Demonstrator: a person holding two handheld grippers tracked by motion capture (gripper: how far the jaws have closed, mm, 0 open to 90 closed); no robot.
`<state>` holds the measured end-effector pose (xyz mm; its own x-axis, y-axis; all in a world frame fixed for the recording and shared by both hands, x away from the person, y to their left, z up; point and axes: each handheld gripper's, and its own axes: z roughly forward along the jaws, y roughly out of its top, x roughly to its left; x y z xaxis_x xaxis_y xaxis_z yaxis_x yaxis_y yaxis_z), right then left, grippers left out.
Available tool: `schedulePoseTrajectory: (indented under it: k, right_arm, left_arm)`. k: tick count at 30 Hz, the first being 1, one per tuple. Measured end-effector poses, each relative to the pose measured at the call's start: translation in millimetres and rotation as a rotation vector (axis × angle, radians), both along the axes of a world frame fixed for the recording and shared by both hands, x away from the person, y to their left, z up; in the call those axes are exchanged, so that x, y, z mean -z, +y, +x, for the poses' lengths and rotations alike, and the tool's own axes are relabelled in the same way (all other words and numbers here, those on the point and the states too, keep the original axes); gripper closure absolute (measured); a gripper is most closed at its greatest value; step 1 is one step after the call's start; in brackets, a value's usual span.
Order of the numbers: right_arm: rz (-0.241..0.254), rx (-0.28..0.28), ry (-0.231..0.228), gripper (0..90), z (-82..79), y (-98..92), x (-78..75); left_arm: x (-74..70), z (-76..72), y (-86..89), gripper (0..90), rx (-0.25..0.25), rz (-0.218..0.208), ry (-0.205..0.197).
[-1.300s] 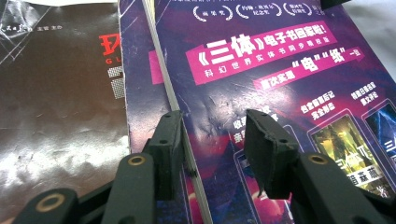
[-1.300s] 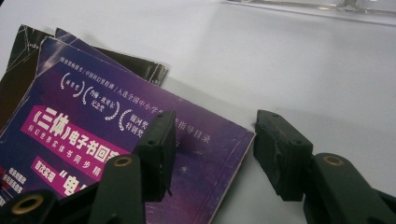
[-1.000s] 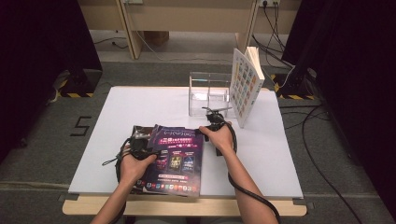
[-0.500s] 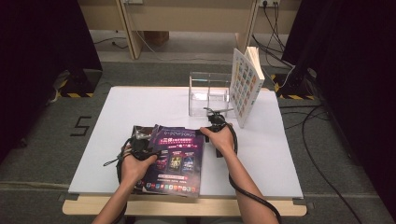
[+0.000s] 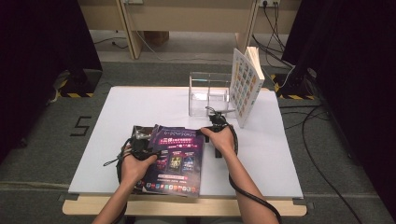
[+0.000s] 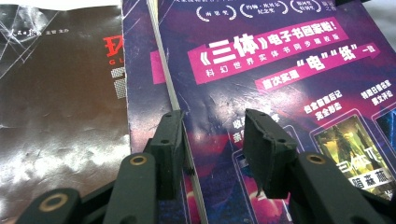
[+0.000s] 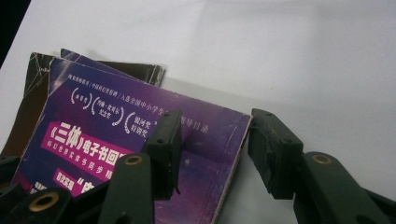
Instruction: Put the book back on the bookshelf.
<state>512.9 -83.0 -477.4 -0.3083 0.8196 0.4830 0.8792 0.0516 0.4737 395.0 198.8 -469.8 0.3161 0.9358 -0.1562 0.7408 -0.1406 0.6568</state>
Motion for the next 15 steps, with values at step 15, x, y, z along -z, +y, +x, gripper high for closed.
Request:
schedulePoseTrajectory:
  k: [15]
  right_arm:
    - [0.008,0.008,0.016,69.5,0.8,-5.0,-3.5]
  left_arm:
    - [-0.3,0.0,-0.4,57.4,0.009,0.009,-0.003]
